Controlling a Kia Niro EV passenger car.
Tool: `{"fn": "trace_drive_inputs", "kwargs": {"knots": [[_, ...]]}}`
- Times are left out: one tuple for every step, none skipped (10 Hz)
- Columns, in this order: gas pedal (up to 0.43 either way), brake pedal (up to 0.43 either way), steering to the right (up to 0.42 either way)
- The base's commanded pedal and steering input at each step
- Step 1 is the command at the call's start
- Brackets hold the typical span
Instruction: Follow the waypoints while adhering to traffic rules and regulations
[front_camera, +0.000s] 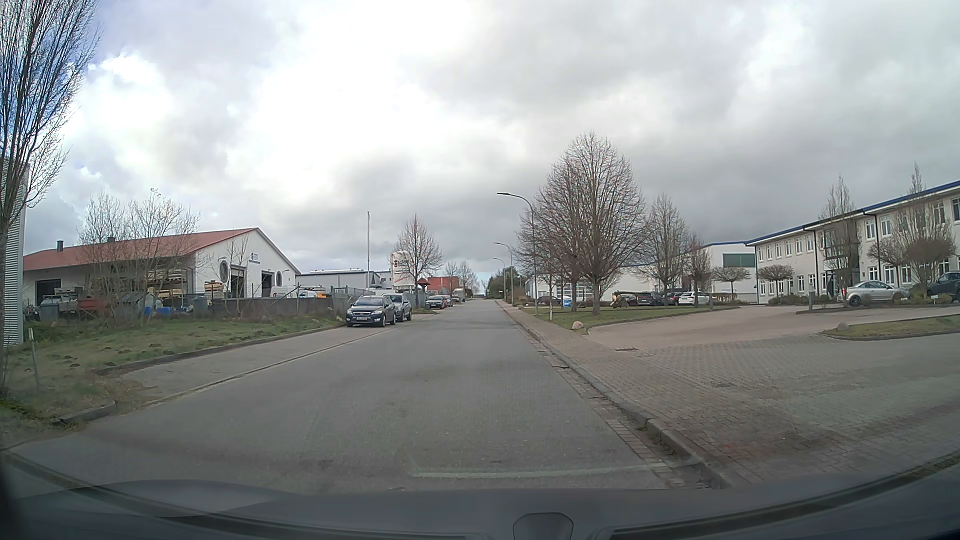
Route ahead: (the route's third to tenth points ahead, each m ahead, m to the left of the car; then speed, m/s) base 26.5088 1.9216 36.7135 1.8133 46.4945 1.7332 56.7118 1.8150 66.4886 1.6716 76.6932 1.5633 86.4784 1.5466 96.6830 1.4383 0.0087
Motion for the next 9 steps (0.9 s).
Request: {"fn": "trace_drive_inputs", "kwargs": {"knots": [[0.0,0.256,-0.012],[0.0,0.256,-0.012],[0.0,0.256,-0.012],[0.0,0.256,-0.012],[0.0,0.256,-0.012],[0.0,0.256,-0.012],[0.0,0.256,-0.012],[0.0,0.256,-0.012],[0.0,0.256,-0.012]]}}
